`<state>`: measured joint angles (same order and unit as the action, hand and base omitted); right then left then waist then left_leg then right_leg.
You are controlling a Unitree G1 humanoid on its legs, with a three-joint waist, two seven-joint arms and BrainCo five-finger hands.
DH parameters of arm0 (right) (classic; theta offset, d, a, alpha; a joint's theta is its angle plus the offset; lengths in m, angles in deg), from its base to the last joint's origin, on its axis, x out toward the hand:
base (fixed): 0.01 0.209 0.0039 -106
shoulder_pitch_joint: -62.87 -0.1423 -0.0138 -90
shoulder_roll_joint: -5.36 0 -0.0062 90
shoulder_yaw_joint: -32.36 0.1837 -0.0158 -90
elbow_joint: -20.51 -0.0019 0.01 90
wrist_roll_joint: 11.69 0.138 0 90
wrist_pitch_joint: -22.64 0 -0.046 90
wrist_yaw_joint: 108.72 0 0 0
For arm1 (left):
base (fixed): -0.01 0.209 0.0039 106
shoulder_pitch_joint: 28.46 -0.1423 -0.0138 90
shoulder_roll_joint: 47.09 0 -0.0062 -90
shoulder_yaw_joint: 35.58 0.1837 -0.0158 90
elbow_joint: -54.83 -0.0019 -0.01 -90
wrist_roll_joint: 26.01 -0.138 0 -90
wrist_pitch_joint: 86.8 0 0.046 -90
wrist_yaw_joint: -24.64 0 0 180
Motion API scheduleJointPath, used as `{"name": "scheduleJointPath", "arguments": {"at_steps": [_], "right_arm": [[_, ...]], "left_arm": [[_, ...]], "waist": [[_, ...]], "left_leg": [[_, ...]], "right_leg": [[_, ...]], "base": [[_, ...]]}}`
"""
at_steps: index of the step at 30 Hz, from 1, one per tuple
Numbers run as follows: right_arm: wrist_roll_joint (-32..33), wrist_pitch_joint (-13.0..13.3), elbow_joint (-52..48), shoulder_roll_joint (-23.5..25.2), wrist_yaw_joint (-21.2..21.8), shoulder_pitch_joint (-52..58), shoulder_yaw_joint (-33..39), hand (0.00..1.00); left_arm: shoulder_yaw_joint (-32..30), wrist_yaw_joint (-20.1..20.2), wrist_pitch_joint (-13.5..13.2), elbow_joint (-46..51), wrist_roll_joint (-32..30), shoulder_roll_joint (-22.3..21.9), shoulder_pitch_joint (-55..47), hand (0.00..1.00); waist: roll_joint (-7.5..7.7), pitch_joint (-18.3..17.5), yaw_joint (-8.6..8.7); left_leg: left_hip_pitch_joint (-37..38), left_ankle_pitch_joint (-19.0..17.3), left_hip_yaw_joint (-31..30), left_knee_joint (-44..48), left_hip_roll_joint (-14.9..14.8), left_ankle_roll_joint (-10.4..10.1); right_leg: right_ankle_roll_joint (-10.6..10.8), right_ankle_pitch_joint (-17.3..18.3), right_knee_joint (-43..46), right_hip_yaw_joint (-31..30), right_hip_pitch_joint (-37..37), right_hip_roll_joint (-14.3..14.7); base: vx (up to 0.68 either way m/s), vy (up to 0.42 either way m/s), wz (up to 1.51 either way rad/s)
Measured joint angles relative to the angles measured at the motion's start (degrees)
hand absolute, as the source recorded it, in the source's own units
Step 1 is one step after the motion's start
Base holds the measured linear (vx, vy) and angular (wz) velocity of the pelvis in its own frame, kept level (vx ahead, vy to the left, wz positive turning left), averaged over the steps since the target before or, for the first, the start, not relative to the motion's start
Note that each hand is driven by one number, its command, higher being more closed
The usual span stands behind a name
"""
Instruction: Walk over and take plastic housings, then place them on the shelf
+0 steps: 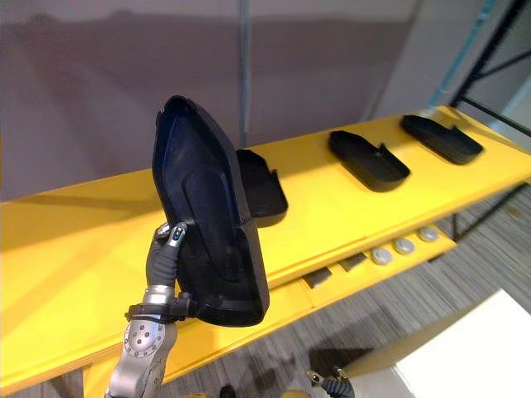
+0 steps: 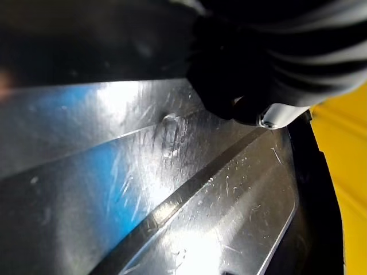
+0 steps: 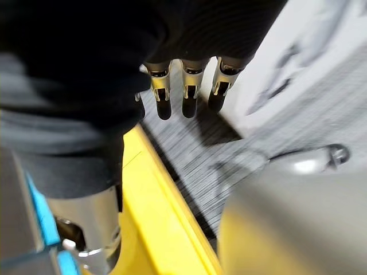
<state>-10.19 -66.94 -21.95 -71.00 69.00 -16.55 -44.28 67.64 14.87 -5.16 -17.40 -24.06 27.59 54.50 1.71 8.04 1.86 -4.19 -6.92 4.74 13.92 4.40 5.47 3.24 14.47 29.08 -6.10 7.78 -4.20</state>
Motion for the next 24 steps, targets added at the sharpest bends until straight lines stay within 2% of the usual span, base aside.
{"name": "scheduleJointPath", "arguments": {"at_steps": [1,2,4,7,12,17,19,20,21,22,23,24], "right_arm": [[0.3,0.0,0.0,0.8,0.0,1.4,-0.1,0.0],[0.4,-0.1,0.0,1.1,0.0,1.8,0.1,0.0],[1.1,-0.2,-0.4,1.0,-0.2,2.6,0.0,0.0],[1.2,-0.1,-2.3,1.5,-0.2,2.3,-1.0,0.0],[1.2,-0.1,-2.9,5.4,0.0,2.6,-1.1,0.0],[1.2,-0.1,-2.9,5.5,0.0,2.8,-2.0,0.0],[1.1,0.0,-2.9,5.4,-0.1,2.8,-2.0,0.0],[1.1,0.0,-2.9,5.4,-0.3,2.5,-1.9,0.0],[1.2,0.0,-2.8,5.5,-0.4,2.0,-1.7,0.0],[1.1,0.0,-2.7,5.4,-0.7,1.1,-1.7,0.0],[0.9,0.0,-1.6,4.4,-0.9,0.3,-1.5,0.0],[0.5,0.0,-1.1,3.8,-1.0,-0.3,-1.5,0.0]], "left_arm": [[0.1,0.0,0.0,0.7,0.0,0.0,-0.2,1.0],[0.0,0.0,-0.1,1.0,0.0,-0.2,-0.4,1.0],[-0.3,-0.1,-0.2,1.7,0.0,-1.5,-2.3,1.0],[-0.7,-0.1,-0.2,1.6,0.1,-1.9,-2.6,1.0],[-2.9,0.1,0.1,1.5,0.1,-2.0,-5.1,1.0],[-5.4,0.0,0.3,1.5,-0.1,-2.2,-6.8,1.0],[-6.0,-0.1,0.3,1.6,-0.1,-2.2,-6.8,1.0],[-6.6,-0.1,0.3,1.7,-0.1,-2.3,-6.8,1.0],[-7.2,-0.1,0.3,2.1,-0.1,-2.4,-6.7,1.0],[-7.5,-0.2,0.2,2.5,-0.1,-2.4,-6.6,1.0],[-7.4,-0.8,0.2,2.3,0.1,-2.4,-6.6,1.0],[-7.2,-1.2,0.2,1.8,0.1,-2.5,-6.5,1.0]], "waist": [[1.78,-0.7,-0.69],[2.42,-0.6,-1.17],[1.49,-1.6,-1.58],[1.53,-2.0,-3.48],[2.66,-3.6,-4.14],[2.92,-4.2,-4.43],[3.06,-4.1,-4.43],[3.4,-3.8,-4.41],[4.02,-3.2,-4.24],[3.61,-2.7,-4.13],[3.85,-2.5,-4.17],[3.86,-2.5,-4.03]], "left_leg": [[-0.4,-0.5,-1.6,0.8,1.7,-0.4],[-0.7,-1.0,-2.0,1.9,1.9,-0.5],[-2.5,-3.0,-2.4,5.6,-1.3,-2.6],[-2.8,-3.6,-2.6,5.8,-3.3,-3.7],[-1.2,-3.5,-2.8,4.9,-3.3,-3.9],[0.1,-3.0,-5.3,3.1,-2.2,-4.0],[-0.9,-2.5,-5.5,3.6,-1.8,-4.9],[-1.7,-2.3,-4.7,4.1,-1.6,-6.0],[-3.5,-5.4,-0.5,8.1,-3.6,-5.4],[-5.8,-7.0,3.9,14.6,-8.3,-6.1],[-7.0,-7.8,6.7,19.2,-14.0,-7.3],[-6.7,-7.7,7.6,19.6,-18.4,-7.6]], "right_leg": [[-0.3,-0.5,-4.0,0.7,-0.4,-1.7],[1.4,-1.5,-4.3,1.4,-0.8,-2.4],[0.6,-1.5,-7.4,7.4,-3.2,-1.6],[-0.3,-2.1,-10.8,10.2,-6.1,-0.4],[-0.5,-2.7,-14.7,12.0,-10.1,-0.2],[-0.1,-3.5,-15.5,15.2,-12.4,-0.9],[-0.1,-3.5,-15.2,16.7,-12.3,-1.4],[-0.2,-3.5,-14.9,17.3,-12.2,-2.3],[-0.2,-3.5,-14.9,17.0,-12.1,-2.8],[-0.2,-3.5,-14.7,17.4,-12.0,-2.7],[-0.3,-3.5,-14.4,17.5,-11.5,-3.3],[-0.3,-3.5,-14.6,17.4,-11.5,-4.6]], "base": [[0.11,-0.265,1.31],[0.16,-0.272,1.14],[0.14,-0.199,0.98],[0.16,-0.146,0.41],[0.15,-0.039,0.2],[0.08,0.023,0.33],[0.0,0.012,0.55],[-0.03,0.027,0.56],[-0.02,-0.013,0.51],[0.0,-0.038,0.25],[0.02,0.024,0.04],[0.01,0.118,-0.13]]}}
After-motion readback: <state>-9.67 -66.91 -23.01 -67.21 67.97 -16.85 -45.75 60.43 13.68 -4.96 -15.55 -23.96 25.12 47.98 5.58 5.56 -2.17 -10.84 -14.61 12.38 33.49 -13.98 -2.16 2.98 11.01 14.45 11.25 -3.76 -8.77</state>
